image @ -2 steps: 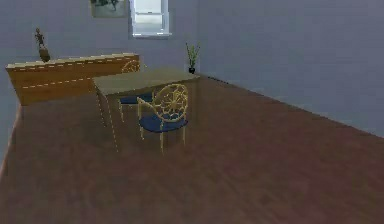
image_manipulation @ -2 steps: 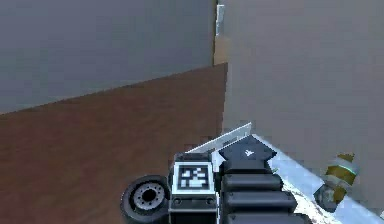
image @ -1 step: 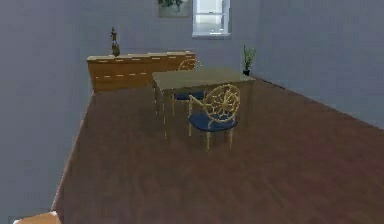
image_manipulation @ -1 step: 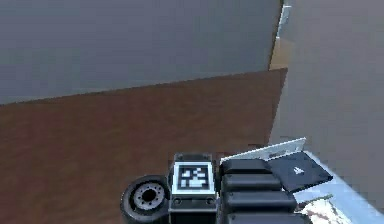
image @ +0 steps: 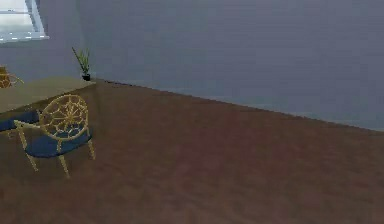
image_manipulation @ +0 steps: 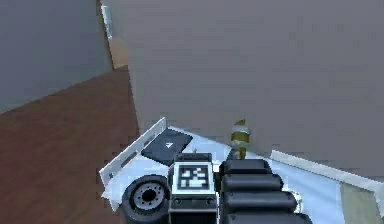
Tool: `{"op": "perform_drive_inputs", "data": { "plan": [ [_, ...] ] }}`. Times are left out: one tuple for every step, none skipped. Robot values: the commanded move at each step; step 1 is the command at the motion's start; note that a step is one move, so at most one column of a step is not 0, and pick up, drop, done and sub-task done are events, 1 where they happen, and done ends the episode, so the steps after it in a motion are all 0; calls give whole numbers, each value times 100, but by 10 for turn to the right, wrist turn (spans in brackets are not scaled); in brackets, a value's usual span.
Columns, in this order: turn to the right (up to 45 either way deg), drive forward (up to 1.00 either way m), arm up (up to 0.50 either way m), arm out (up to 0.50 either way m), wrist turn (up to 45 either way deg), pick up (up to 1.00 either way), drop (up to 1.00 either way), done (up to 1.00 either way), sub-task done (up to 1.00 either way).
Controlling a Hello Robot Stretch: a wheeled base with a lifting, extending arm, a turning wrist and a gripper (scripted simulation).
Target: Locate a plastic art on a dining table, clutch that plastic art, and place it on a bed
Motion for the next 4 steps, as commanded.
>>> {"op": "perform_drive_inputs", "data": {
  "plan": [
    [450, 0, 0, 0, 0, 0, 0, 0, 0],
    [390, 0, 0, 0, 0, 0, 0, 0, 0],
    [-450, 0, 0, 0, 0, 0, 0, 0, 0],
    [-450, 0, 0, 0, 0, 0, 0, 0, 0]
  ]
}}
